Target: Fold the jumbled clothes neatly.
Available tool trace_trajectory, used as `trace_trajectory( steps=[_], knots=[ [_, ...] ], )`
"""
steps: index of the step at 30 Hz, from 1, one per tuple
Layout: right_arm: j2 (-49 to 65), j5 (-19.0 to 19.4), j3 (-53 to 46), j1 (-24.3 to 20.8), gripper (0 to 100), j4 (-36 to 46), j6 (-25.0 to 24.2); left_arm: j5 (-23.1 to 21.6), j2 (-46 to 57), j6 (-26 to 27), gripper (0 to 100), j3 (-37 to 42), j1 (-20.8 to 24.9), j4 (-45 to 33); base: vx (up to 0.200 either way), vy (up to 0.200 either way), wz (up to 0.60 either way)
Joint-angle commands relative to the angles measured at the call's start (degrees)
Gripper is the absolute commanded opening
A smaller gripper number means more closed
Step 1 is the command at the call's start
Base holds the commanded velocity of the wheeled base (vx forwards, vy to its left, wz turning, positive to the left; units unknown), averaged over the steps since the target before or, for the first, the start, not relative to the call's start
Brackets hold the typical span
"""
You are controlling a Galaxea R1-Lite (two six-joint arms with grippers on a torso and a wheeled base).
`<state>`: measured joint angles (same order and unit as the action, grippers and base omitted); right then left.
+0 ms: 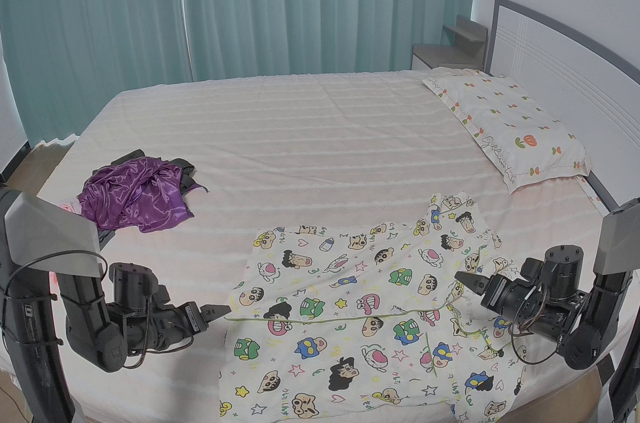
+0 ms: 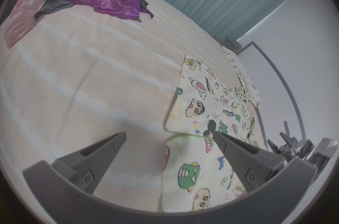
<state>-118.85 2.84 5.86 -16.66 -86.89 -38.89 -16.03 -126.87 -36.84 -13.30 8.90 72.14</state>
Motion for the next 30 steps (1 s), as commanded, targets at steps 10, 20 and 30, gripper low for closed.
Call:
trace_trajectory(
  steps=[10,20,30],
  knots=[
    [5.82,0.15,-5.86,0.67,100,1.82,1.89,-0.32,10.5,-9.74,100,12.77,9.29,0.01,-0.2,0.0,0.0],
    [5.38,-0.12,-5.86,-0.03,100,9.38,5.4,0.39,8.57,-12.29,100,13.3,10.79,0.01,-0.2,0.0,0.0],
    [4.59,0.06,-5.86,-0.03,100,17.64,10.94,4.17,5.14,-12.55,100,12.77,13.07,0.19,-0.2,0.0,0.0]
  ],
)
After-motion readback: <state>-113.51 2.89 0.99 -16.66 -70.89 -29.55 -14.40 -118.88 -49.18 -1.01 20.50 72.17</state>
